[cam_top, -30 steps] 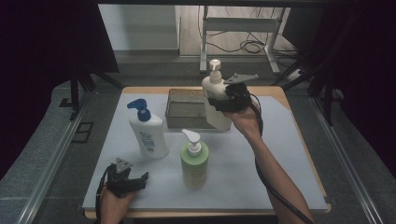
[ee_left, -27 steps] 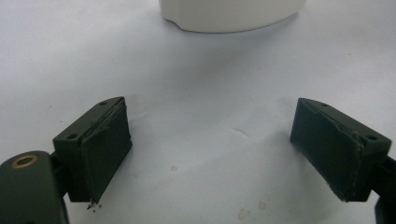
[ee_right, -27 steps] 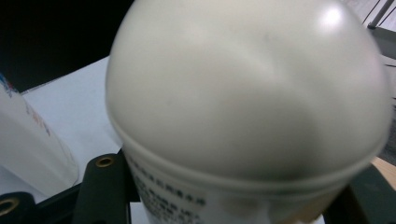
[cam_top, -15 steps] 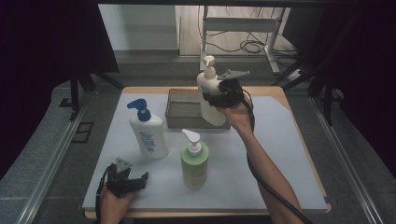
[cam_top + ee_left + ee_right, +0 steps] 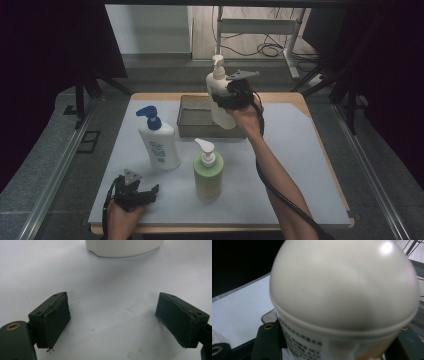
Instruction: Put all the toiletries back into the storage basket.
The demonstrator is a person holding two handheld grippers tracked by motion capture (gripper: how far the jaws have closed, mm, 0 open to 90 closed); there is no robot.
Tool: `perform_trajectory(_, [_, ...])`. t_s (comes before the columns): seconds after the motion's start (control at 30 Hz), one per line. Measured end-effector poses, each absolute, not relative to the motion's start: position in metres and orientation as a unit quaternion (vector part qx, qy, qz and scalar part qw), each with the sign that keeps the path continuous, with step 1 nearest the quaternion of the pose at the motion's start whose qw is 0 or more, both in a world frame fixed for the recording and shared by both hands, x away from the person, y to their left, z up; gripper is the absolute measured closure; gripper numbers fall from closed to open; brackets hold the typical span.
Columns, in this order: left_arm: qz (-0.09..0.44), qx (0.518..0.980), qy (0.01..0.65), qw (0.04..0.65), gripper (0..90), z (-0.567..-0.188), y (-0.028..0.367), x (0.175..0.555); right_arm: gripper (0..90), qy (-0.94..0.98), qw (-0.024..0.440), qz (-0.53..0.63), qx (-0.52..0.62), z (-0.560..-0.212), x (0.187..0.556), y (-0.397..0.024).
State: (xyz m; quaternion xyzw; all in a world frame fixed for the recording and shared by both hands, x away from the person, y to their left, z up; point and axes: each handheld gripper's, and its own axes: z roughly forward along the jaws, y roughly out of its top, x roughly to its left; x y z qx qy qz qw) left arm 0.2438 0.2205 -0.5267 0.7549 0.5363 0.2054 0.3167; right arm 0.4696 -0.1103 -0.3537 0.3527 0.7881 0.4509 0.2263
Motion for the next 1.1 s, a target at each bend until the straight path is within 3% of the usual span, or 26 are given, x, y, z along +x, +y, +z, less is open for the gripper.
perform_trajectory(1.1, [0.205, 0.755, 0.536, 0.317, 11.6, -0.527, 0.221, 0.244, 39.9, 0.790, 0.231, 0.441, 0.359, -0.380, 0.516, -0.068])
